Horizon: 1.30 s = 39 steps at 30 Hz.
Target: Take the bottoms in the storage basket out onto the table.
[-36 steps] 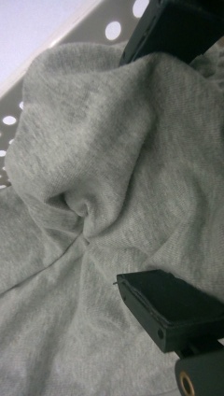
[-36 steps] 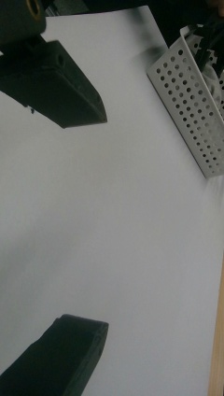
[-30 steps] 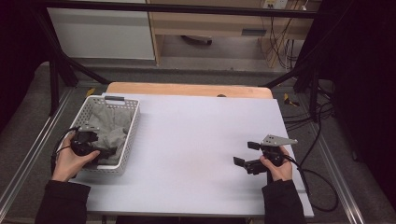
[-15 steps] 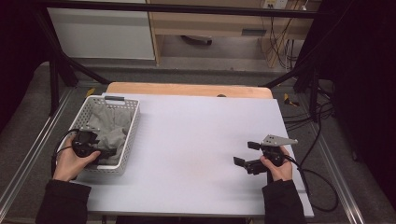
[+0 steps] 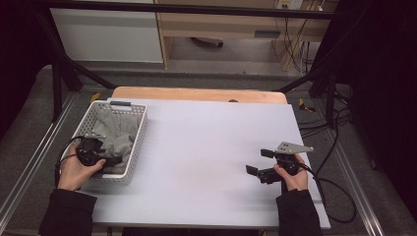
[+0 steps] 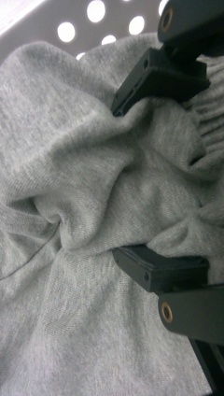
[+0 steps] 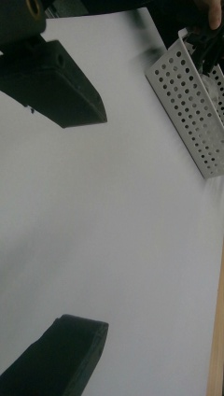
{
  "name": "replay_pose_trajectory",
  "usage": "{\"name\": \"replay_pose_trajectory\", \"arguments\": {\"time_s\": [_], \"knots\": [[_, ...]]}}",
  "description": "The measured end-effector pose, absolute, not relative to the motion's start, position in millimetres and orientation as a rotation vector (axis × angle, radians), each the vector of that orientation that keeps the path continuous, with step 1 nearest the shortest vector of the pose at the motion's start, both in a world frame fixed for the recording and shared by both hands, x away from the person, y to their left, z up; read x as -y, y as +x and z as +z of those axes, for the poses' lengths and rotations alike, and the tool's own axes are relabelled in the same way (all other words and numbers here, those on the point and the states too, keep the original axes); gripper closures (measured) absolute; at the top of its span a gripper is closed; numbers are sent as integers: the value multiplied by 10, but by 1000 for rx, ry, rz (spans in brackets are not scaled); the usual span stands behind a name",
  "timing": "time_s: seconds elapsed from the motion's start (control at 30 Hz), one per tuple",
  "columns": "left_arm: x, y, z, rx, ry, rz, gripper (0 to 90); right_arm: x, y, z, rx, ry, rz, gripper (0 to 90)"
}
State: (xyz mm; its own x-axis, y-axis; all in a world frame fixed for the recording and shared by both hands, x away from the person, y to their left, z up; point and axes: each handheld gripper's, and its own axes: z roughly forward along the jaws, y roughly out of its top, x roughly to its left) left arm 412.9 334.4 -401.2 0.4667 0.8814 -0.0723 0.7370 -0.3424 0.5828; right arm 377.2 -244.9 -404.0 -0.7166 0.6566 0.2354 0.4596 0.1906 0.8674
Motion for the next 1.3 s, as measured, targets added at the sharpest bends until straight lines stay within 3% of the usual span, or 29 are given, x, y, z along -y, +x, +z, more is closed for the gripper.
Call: {"name": "replay_pose_trajectory", "arguments": {"time_s": [0.6,1.3], "knots": [[-3324,4126,-4026,-1342,2188,323,595,2448,3770,-4040,-2266,1084,1550,29],[-3333,4111,-4029,-1335,2180,331,726,2454,3770,-4036,-2267,1086,1548,29]]}}
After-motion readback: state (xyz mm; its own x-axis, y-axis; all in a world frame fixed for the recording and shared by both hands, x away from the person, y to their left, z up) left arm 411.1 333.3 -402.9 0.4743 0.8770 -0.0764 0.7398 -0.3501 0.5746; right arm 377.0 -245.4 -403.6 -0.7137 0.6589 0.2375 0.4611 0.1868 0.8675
